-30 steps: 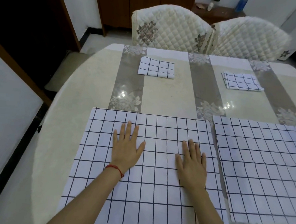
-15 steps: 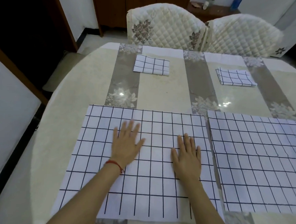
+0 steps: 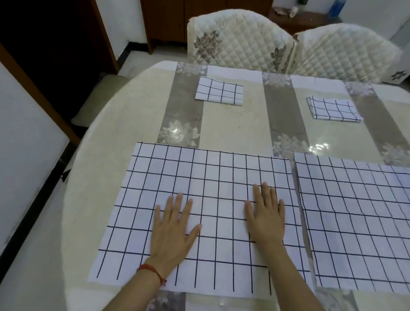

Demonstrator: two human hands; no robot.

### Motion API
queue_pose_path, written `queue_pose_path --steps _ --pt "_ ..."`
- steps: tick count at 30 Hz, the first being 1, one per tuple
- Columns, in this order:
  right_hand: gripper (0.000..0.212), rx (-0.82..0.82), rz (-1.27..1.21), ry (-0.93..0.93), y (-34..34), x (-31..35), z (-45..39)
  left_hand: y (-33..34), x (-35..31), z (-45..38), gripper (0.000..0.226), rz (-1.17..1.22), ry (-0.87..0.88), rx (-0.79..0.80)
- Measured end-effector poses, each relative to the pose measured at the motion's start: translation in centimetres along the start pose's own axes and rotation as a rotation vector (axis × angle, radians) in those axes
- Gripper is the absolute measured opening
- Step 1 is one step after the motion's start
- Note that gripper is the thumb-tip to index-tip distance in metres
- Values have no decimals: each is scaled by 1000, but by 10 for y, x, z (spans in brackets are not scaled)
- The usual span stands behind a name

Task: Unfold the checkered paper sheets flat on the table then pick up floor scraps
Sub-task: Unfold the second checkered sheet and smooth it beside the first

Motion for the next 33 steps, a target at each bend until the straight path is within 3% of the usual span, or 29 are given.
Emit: queue_pose_path --steps 4,10,13,18,23,29,33 --pt "55 12 -16 -5 -1 0 1 3 25 14 75 79 -113 -45" --pt "55 76 11 -16 -4 0 0 0 27 17 83 102 -131 -6" --pt "53 144 -123 -27 -16 1 5 -7 24 20 97 103 -135 2" --pt "47 99 -285 -54 -38 -14 40 -22 -6 22 103 202 -126 -61" --pt "43 128 -275 -31 -52 -43 66 -23 -57 22 59 241 -14 -4" --pt "42 123 -259 -142 -73 -62 90 -27 -104 38 54 241 68 90" --pt "44 150 -276 -233 -87 -69 105 -49 -111 62 53 236 0 25"
Point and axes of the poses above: each hand's wrist, its own z-axis away from the middle knuckle, its own y-axis out of the palm, x = y × z, the point moved 4 cm from there along -z, towards the middle knuckle, and after that the axes turned 14 degrees about y, right-handed, at the moved point
